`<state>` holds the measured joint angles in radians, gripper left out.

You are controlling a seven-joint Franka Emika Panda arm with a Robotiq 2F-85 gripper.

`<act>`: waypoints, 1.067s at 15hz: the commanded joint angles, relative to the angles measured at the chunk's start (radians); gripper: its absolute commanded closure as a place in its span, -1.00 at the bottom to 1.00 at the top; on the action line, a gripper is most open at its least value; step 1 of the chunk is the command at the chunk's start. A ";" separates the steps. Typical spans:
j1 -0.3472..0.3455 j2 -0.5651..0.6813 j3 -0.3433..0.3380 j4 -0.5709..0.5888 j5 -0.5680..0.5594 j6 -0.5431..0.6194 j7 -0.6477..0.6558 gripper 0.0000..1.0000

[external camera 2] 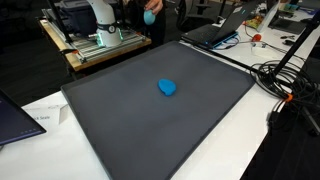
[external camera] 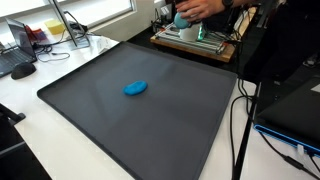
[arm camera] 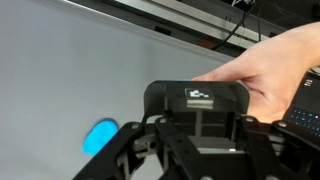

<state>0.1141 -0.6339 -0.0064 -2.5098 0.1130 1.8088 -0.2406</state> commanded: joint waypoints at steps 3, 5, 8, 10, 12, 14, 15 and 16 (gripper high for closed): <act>-0.001 -0.027 -0.006 -0.021 -0.011 0.017 -0.016 0.11; -0.002 -0.026 -0.005 -0.020 -0.014 0.017 -0.014 0.56; -0.010 -0.022 0.003 -0.018 -0.026 0.017 0.007 0.56; -0.020 -0.020 0.005 -0.012 -0.037 0.016 0.027 0.56; -0.030 0.027 0.018 0.044 -0.062 0.013 0.063 0.56; -0.039 0.055 0.030 0.080 -0.092 0.020 0.094 0.56; -0.041 0.077 0.036 0.107 -0.105 0.017 0.104 0.56; -0.049 0.094 0.047 0.128 -0.126 0.019 0.131 0.56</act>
<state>0.0875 -0.6058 0.0106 -2.4621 0.0369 1.8302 -0.1655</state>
